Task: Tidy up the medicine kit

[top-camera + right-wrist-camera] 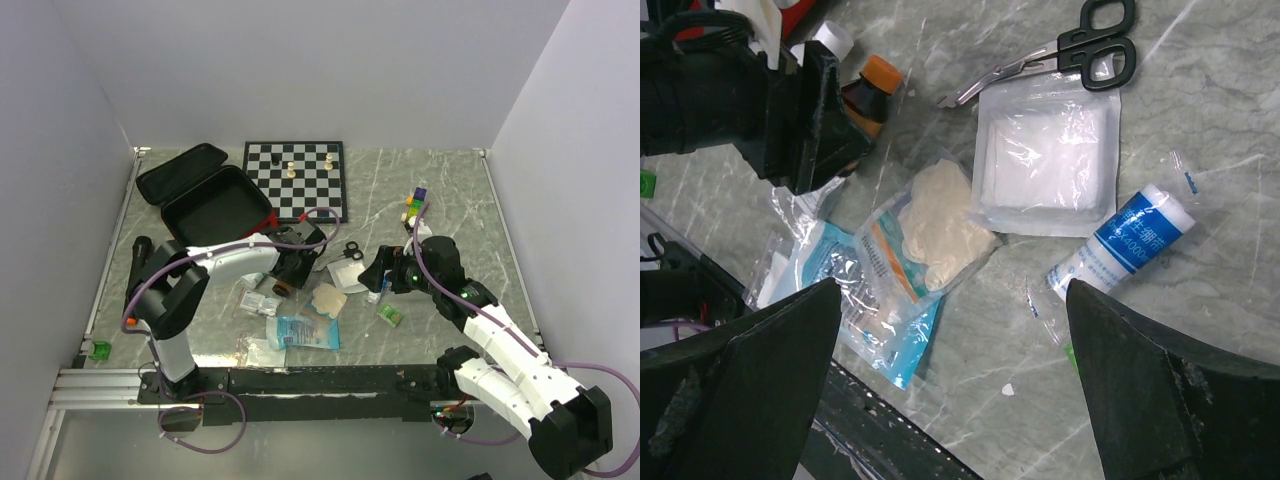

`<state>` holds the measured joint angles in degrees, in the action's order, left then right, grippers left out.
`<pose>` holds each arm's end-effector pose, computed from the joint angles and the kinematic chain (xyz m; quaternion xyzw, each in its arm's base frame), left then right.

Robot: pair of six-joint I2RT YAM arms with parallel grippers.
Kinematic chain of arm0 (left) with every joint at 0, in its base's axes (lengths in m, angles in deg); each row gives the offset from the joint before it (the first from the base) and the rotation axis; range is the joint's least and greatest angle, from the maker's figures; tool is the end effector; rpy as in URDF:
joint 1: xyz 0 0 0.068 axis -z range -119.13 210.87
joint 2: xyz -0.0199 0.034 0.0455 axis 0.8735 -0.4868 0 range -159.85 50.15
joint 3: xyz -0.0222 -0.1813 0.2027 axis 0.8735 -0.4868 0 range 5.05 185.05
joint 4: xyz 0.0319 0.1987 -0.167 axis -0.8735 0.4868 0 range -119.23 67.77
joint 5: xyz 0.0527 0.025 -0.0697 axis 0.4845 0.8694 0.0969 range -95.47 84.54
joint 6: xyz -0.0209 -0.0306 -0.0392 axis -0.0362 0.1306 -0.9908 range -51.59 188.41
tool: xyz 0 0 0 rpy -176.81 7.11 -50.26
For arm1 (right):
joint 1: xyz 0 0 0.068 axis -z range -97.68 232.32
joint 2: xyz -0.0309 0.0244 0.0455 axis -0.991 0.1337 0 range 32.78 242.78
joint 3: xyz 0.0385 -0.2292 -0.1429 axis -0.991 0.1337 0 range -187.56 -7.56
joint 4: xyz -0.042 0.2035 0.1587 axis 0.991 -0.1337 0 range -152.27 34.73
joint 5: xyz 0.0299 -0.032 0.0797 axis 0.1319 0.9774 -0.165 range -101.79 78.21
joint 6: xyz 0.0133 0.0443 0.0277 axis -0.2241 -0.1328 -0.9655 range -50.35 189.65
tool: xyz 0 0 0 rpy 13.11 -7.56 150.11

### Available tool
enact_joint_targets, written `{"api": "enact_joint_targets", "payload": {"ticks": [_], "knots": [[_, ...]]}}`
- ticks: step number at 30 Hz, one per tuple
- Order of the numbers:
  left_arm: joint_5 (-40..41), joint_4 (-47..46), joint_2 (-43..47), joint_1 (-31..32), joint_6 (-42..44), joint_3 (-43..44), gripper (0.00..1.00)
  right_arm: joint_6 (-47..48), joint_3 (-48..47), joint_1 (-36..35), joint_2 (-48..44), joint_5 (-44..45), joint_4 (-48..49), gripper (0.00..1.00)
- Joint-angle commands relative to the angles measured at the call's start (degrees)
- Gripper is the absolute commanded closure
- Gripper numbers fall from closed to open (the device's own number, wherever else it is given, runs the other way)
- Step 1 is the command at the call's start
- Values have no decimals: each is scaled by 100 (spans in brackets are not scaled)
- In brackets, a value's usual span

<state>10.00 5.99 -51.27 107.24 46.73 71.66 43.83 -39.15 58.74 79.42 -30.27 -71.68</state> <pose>0.2447 -0.2429 0.1798 0.1859 0.9583 0.0137 0.2165 0.1632 0.0835 0.2436 -0.0617 0.8623 0.3289 0.3800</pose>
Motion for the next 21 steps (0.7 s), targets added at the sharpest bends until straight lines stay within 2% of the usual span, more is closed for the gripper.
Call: {"api": "enact_joint_targets", "payload": {"ticks": [1, 5, 8, 10, 17, 21], "knots": [[-131, 2, -79, -5, 58, 10, 41, 42, 39, 19, -40, 55, 14, 0], [-114, -15, -44, -14, 40, -7, 44, 42, 48, 19, -58, 73, -3, 0], [-79, -15, 96, -14, 23, 27, 61, 42, 48, 19, -84, 81, -12, 0], [-70, 20, 245, -5, -12, 63, 67, 42, 39, 19, -93, 73, -12, 0], [-193, 406, 1167, -5, -206, 467, 68, -10, -48, 19, -207, 20, -74, 0], [-105, 503, 1923, -303, -477, 555, 70, -72, -92, 19, -286, -50, -65, 0]]}}
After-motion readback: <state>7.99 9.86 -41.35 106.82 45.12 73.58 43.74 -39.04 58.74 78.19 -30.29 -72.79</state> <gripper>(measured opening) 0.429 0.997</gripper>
